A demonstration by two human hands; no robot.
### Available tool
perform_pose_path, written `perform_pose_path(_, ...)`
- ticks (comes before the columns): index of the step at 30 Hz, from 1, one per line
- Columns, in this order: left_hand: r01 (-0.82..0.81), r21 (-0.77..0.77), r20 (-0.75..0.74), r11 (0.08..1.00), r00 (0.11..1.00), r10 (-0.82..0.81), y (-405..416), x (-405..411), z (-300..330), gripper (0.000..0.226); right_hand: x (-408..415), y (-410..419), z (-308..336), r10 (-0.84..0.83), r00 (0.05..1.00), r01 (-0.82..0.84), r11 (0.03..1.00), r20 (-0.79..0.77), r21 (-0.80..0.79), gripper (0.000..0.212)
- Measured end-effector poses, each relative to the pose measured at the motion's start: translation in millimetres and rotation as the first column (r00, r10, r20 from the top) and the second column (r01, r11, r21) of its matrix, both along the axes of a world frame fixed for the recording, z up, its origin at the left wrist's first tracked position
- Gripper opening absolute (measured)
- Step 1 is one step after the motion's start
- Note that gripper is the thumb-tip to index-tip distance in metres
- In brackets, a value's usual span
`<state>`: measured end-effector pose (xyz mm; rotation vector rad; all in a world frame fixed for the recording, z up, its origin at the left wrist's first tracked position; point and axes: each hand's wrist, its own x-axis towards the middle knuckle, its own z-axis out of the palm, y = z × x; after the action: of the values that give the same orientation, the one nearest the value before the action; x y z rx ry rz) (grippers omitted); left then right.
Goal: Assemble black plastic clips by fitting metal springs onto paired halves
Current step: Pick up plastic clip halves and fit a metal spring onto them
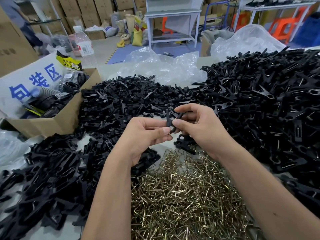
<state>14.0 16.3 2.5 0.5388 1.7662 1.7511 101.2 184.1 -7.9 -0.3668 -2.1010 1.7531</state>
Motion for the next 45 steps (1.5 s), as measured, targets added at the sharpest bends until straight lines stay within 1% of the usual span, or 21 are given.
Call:
perform_pose_path(2,-0.004,-0.016,0.005,1.0,1.0,0.004,-0.4,-0.6,-0.1,0.02,1.4,-0.1,1.4,-0.019,0.999,0.017,0.998,-0.026,-0.064,0.028)
perform_pose_path(4,0.005,-0.009,0.014,1.0,1.0,-0.005,0.9,-0.5,-1.1,0.023,2.3,0.1,1.4,0.01,0.999,-0.017,0.992,-0.05,-0.128,0.02)
perform_pose_path(8,-0.013,0.014,0.033,1.0,0.999,0.012,3.9,-2.6,-3.2,0.016,3.5,0.2,0.8,0.02,0.999,-0.027,0.954,-0.027,-0.298,0.027)
perform_pose_path(10,-0.026,-0.002,0.017,1.0,1.0,0.026,4.9,-3.0,-4.2,0.016,2.9,0.5,-0.2,0.019,0.999,-0.031,0.935,-0.037,-0.353,0.016)
perform_pose_path(11,-0.03,-0.008,0.01,1.0,1.0,0.03,5.0,-3.1,-4.9,0.017,2.4,0.0,-0.4,0.02,0.999,-0.032,0.931,-0.038,-0.364,0.009)
perform_pose_path(12,-0.032,-0.01,0.009,0.999,0.999,0.032,4.9,-3.1,-5.4,0.019,1.8,-0.6,-0.9,0.016,0.999,-0.027,0.932,-0.035,-0.36,0.007)
perform_pose_path(15,-0.046,0.001,0.007,0.999,0.999,0.046,2.7,-4.7,-5.7,0.019,0.3,-1.4,-1.6,0.005,1.0,-0.013,0.931,-0.023,-0.365,0.013)
perform_pose_path(19,-0.037,0.01,-0.005,0.999,0.999,0.037,1.4,-6.2,-6.1,0.019,0.5,-1.4,0.4,0.027,0.999,-0.039,0.907,-0.035,-0.419,0.014)
perform_pose_path(26,-0.028,0.014,-0.028,1.0,0.999,0.028,2.7,-4.2,-6.3,0.018,0.0,-1.7,0.8,0.016,0.999,-0.028,0.918,-0.033,-0.396,0.015)
perform_pose_path(30,0.015,0.0,-0.05,1.0,0.999,-0.015,-0.4,-5.0,-4.7,0.018,1.6,0.0,-0.1,0.026,0.998,-0.047,0.915,-0.058,-0.4,0.023)
perform_pose_path(31,0.023,-0.01,-0.059,1.0,0.998,-0.024,-1.3,-5.4,-4.5,0.019,1.9,0.4,0.2,0.036,0.998,-0.056,0.922,-0.061,-0.383,0.025)
perform_pose_path(33,0.048,-0.03,-0.066,0.998,0.997,-0.05,-2.2,-4.5,-3.7,0.02,2.4,0.5,2.0,0.053,0.997,-0.065,0.954,-0.049,-0.291,0.031)
perform_pose_path(35,0.078,-0.027,-0.05,0.997,0.996,-0.079,-2.0,-2.0,-2.2,0.021,3.6,2.8,4.2,0.084,0.996,-0.087,0.973,-0.021,-0.215,0.044)
perform_pose_path(37,0.106,0.006,-0.025,0.994,0.994,-0.106,-2.6,-0.8,-0.6,0.022,6.4,6.3,7.5,0.162,0.987,-0.158,0.971,0.005,-0.181,0.053)
perform_pose_path(38,0.117,0.03,-0.012,0.993,0.993,-0.117,-3.1,-0.7,0.3,0.022,7.9,6.9,9.2,0.21,0.978,-0.207,0.965,0.004,-0.159,0.051)
perform_pose_path(39,0.121,0.054,0.001,0.991,0.993,-0.121,-4.0,-1.1,1.2,0.021,9.1,6.0,10.5,0.244,0.97,-0.243,0.961,-0.013,-0.133,0.044)
perform_pose_path(40,0.116,0.076,0.014,0.99,0.993,-0.117,-4.8,-1.6,2.3,0.02,8.9,3.7,11.1,0.25,0.967,-0.254,0.96,-0.047,-0.118,0.036)
perform_pose_path(42,0.109,0.103,0.017,0.989,0.994,-0.111,-6.9,-2.3,4.6,0.019,7.3,-1.9,10.2,0.203,0.973,-0.218,0.965,-0.108,-0.145,0.024)
perform_pose_path(43,0.105,0.099,-0.013,0.989,0.994,-0.104,-7.7,-2.5,4.9,0.024,6.4,-4.4,9.3,0.172,0.979,-0.19,0.966,-0.113,-0.175,0.021)
perform_pose_path(45,0.056,0.063,-0.138,0.996,0.989,-0.047,-7.4,-2.7,3.8,0.04,4.6,-7.2,7.7,0.127,0.987,-0.148,0.957,-0.098,-0.249,0.017)
